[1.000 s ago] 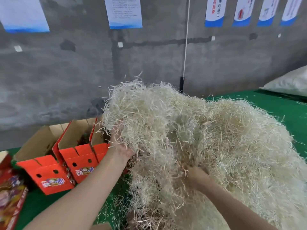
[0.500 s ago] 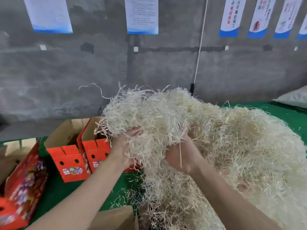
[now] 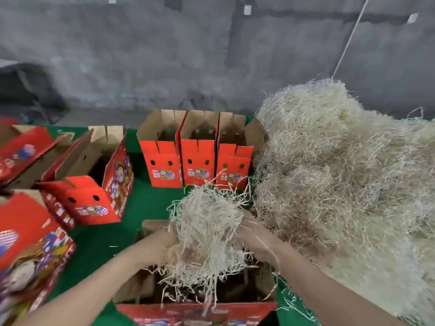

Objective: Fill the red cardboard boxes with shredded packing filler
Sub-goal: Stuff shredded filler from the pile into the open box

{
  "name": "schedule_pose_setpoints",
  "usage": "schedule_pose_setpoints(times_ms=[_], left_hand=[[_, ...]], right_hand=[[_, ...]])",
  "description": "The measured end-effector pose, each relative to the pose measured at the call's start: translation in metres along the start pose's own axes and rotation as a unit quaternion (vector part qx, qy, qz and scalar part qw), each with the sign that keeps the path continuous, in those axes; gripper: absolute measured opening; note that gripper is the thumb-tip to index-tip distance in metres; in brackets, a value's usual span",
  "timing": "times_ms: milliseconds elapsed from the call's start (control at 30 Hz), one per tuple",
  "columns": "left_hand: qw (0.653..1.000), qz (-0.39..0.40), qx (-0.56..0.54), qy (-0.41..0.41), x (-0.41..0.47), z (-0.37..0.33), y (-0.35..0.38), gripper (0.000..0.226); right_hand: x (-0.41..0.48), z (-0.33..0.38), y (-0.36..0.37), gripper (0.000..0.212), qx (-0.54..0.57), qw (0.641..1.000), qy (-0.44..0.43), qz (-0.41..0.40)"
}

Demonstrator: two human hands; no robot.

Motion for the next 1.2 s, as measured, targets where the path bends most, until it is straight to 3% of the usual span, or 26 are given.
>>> schedule_pose_setpoints(times_ms=[33,67,133,167,267,333,400,467,500,533,567,600,733,900,1033,1133,1200], left_hand=[[0.999,0.027,-0.014,-0.015,-0.007,0.005,-0.001,0.018],[0.999,0.030,-0.036,-0.008,-0.010,0.016,-0.007,0.035],[0.994,0.028,-0.101,-0.002,-0.024,0.029,-0.021,0.094],[0.992,0.029,-0.123,0.003,-0.028,0.032,-0.027,0.109],[0.965,0.087,-0.244,0.040,-0.032,0.035,-0.028,0.137],[0.946,0.118,-0.301,0.032,-0.033,0.028,-0.018,0.125],[0.954,0.146,-0.260,0.021,-0.029,0.016,0.001,0.087],[0.971,0.132,-0.196,0.021,-0.016,0.011,0.019,0.069],[0.975,0.117,-0.189,0.022,-0.008,0.013,0.022,0.068],[0.975,0.102,-0.193,0.028,-0.006,0.015,0.021,0.066],[0.976,0.081,-0.199,0.029,-0.008,0.017,0.015,0.063],[0.975,0.056,-0.214,0.020,-0.009,0.023,0.007,0.060],[0.976,0.003,-0.218,-0.024,-0.014,0.046,-0.011,0.073],[0.973,0.154,-0.170,0.022,-0.015,0.016,0.012,0.101],[0.967,0.227,-0.105,0.047,-0.009,-0.006,0.046,0.065],[0.979,0.154,-0.129,0.046,-0.002,-0.006,0.046,0.054],[0.976,0.104,-0.189,0.032,0.001,0.006,0.034,0.056]], right_hand=[[0.000,0.000,0.002,0.032,-0.014,1.000,0.007,-0.009],[0.001,-0.004,-0.001,0.035,-0.047,0.998,-0.001,-0.030],[-0.002,-0.012,-0.004,0.044,-0.067,0.996,0.017,-0.061],[-0.002,-0.018,-0.004,0.047,-0.061,0.996,0.034,-0.060],[-0.006,-0.021,0.011,0.052,-0.008,0.999,0.029,-0.044],[-0.006,-0.017,0.030,0.074,0.086,0.996,0.036,-0.005],[-0.008,-0.016,0.045,0.081,0.062,0.998,0.018,0.014],[-0.006,-0.024,0.047,0.138,0.053,0.998,0.028,0.026],[-0.003,-0.027,0.047,0.139,0.034,0.999,0.015,0.016],[-0.006,-0.023,0.048,0.106,0.024,1.000,-0.008,0.010],[-0.009,-0.022,0.042,0.054,-0.023,1.000,-0.006,-0.003],[-0.014,-0.022,0.035,0.016,-0.041,0.998,0.007,-0.041],[-0.026,-0.043,-0.012,0.025,-0.102,0.980,0.075,-0.151],[-0.021,-0.035,0.005,0.030,-0.121,0.982,0.043,-0.137],[0.000,-0.024,0.042,0.034,-0.035,0.994,-0.014,-0.099],[0.004,-0.026,0.046,0.036,0.109,0.993,-0.028,-0.042],[0.000,-0.020,0.045,0.024,0.184,0.978,-0.087,0.038]])
Point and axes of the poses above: each hand's wrist, its own x-axis towards the middle knuckle, its own y-axis out of the palm, z = x × y, the point moved 5 cm from there along x, towards the middle knuckle, and after that the axes turned 12 degrees about z, right-handed, at the moved point
